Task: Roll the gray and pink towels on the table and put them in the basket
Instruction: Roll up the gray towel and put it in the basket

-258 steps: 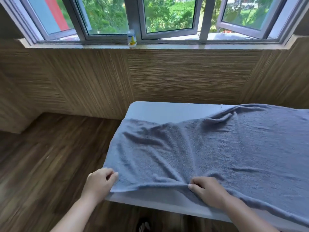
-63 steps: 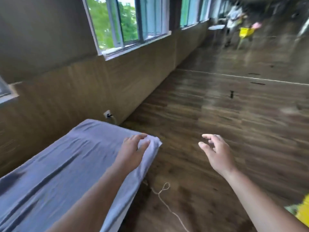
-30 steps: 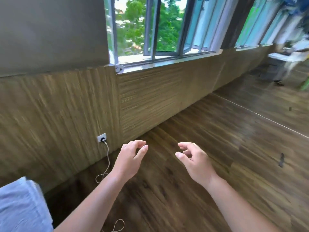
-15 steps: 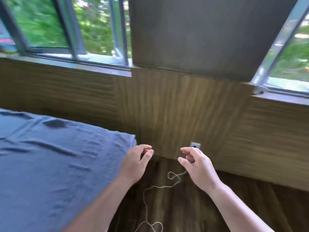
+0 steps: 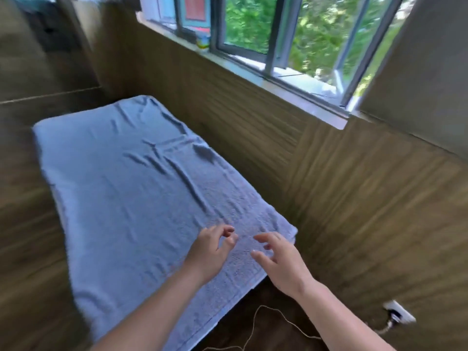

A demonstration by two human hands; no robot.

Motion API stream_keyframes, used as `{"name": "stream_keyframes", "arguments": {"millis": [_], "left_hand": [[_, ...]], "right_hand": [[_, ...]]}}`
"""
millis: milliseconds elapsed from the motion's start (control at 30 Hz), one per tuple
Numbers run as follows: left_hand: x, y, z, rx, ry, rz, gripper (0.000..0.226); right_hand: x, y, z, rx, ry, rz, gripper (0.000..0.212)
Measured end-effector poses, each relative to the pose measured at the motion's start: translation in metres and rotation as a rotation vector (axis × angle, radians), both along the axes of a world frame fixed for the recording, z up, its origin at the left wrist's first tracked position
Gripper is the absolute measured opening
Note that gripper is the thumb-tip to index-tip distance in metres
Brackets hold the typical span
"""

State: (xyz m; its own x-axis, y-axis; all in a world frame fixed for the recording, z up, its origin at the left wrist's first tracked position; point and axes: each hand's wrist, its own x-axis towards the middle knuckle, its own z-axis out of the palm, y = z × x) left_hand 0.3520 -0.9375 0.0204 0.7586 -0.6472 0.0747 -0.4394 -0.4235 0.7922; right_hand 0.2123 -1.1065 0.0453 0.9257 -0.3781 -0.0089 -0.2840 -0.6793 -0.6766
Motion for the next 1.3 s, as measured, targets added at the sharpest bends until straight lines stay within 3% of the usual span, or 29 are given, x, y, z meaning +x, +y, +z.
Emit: {"name": "stream_keyframes", "arguments": {"millis": [200, 400, 567, 733, 833, 1000, 1100, 1300], "left_hand": [[-0.040, -0.003, -0.059, 0.158, 0.102, 0.191, 0.033], [-0.107, 0.041, -0.101, 0.465, -0.019, 0.300, 0.052], [-0.163, 0.129, -0.100, 0.681, -0.062, 0.449, 0.069], [-0.176, 0.178, -0.093, 0.742, -0.203, 0.654, 0.039], [-0.174, 0.183, -0.089, 0.737, -0.178, 0.629, 0.038], [-0.172, 0.209, -0.095, 0.675, -0.262, 0.547, 0.025], [-0.168, 0.229, -0.096, 0.652, -0.206, 0.541, 0.020], [-0.159, 0.245, -0.086, 0.566, -0.106, 0.610, 0.015]], "right_hand": [[0.047, -0.002, -0.057, -0.029, 0.138, 0.473, 0.037], [0.033, -0.069, -0.109, -0.346, 0.099, 0.948, 0.041], [0.040, -0.171, -0.112, -0.430, 0.053, 0.812, 0.046], [0.052, -0.208, -0.106, -0.478, 0.051, 0.829, 0.040], [0.049, -0.212, -0.104, -0.489, -0.028, 0.822, 0.010], [0.051, -0.207, -0.105, -0.663, 0.000, 0.772, 0.008], [0.050, -0.210, -0.103, -0.698, 0.112, 0.601, 0.033], [0.044, -0.217, -0.096, -0.635, 0.252, 0.429, 0.036]]}}
